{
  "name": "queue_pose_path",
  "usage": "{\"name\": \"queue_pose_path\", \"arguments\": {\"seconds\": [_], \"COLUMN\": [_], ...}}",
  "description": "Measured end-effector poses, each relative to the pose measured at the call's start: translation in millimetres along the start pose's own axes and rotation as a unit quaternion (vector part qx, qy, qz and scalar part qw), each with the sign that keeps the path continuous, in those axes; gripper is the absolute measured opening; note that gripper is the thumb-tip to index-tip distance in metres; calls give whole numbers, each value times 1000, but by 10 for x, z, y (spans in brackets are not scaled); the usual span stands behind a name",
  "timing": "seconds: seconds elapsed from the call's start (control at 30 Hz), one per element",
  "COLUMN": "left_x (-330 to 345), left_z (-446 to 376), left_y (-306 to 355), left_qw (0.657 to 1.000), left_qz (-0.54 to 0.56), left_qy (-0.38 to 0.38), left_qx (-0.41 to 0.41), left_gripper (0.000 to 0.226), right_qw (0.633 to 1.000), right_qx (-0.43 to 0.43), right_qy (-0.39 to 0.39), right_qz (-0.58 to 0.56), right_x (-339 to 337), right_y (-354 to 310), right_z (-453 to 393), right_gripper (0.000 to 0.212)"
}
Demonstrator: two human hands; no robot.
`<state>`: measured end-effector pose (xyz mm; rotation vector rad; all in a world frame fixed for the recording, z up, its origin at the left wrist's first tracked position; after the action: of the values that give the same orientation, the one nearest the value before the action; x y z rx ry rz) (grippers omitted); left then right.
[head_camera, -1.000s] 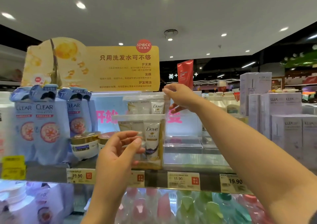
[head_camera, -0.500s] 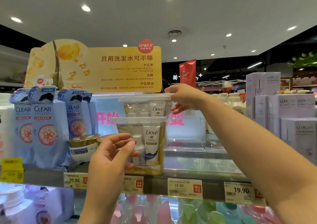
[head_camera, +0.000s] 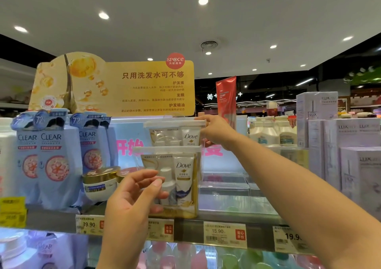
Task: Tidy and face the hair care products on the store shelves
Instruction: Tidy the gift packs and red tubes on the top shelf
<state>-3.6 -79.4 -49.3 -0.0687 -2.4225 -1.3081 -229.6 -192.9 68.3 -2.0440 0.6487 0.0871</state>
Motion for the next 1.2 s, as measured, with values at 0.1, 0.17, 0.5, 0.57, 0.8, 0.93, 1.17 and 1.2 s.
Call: {"name": "queue_pose_path", "arguments": {"seconds": [0.1,0.17,0.5,0.57,0.8,0.93,1.17,1.2], "left_x": [-73,-111,-300,-345,-955,-1271,-1629,-1653], "left_z": [-41,-82,-200,-247,-619,-763,-987,-1010], "left_y": [19,30,94,155,260,241,50,20], "left_qw": [1000,1000,1000,999,995,994,990,989], "left_qz": [4,5,-1,-13,-56,-66,-126,-131], "left_qy": [5,3,-2,-12,49,58,29,19], "left_qx": [4,5,24,36,73,69,63,60], "left_gripper": [31,32,27,26,15,15,22,23], "right_qw": [999,996,981,983,989,991,996,997], "right_qx": [1,-11,-100,-100,-57,-45,10,16], "right_qy": [31,63,141,122,60,17,-9,-4], "right_qz": [-38,-70,-84,-92,-122,-128,-92,-77], "right_x": [-93,-207,-518,-414,284,841,1828,1901], "right_y": [-11,-100,-848,-991,-1315,-1429,-1284,-1240], "right_z": [-35,-59,164,272,655,837,898,879], "right_gripper": [44,53,59,54,51,59,68,67]}}
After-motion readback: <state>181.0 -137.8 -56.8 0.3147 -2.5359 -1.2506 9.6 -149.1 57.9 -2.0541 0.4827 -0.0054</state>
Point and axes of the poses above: each hand's wrist, its own z-axis away from the middle knuckle, its own x-axis out of the palm, y = z × x, the point moved 6 cm from there along -z, towards the middle knuckle, and after that the axes turned 12 degrees about y, right-handed, at the moved point
